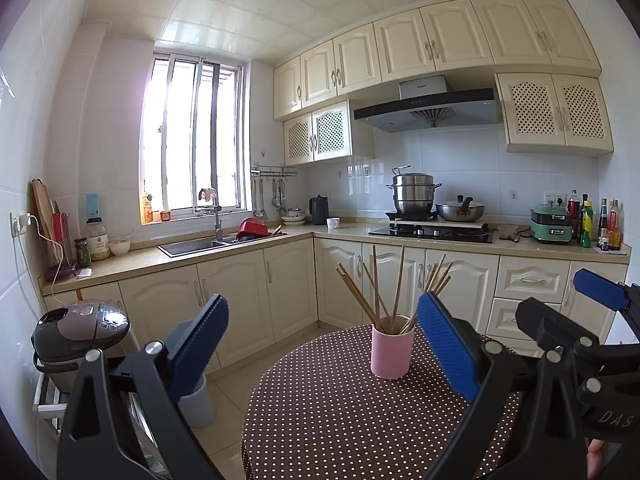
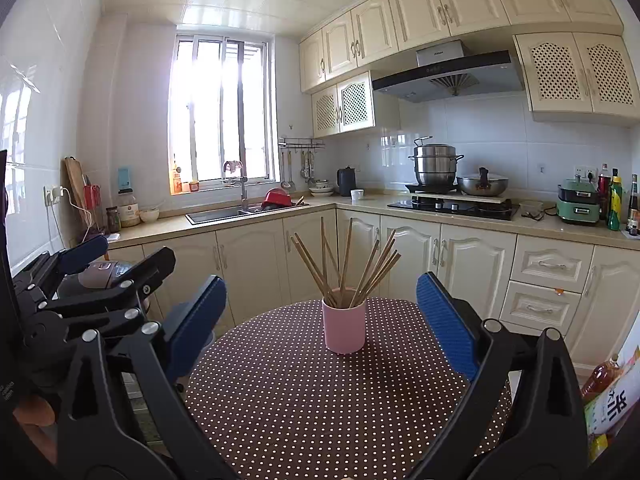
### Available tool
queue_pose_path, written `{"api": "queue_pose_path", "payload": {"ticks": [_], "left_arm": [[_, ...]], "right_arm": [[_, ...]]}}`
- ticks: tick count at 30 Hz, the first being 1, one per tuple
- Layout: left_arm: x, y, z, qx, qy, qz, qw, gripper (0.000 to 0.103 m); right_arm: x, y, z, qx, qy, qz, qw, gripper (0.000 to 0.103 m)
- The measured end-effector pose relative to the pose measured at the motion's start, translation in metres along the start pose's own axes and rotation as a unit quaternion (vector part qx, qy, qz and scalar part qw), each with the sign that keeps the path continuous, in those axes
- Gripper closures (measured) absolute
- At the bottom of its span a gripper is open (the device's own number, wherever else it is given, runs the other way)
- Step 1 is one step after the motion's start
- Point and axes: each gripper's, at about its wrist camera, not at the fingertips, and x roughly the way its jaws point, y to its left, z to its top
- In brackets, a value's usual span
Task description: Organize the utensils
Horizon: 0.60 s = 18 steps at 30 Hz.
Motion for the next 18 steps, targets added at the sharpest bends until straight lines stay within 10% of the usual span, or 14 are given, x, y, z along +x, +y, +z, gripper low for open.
{"api": "queue_pose_path", "payload": {"ticks": [18], "left_arm": [[0.001,-0.0004,-0.0006,0.001,0.002,0.0,1.0,0.009]], "right_arm": [[0.0004,0.0014,-0.0012,0.002,0.002,-0.002,1.0,0.009]]}}
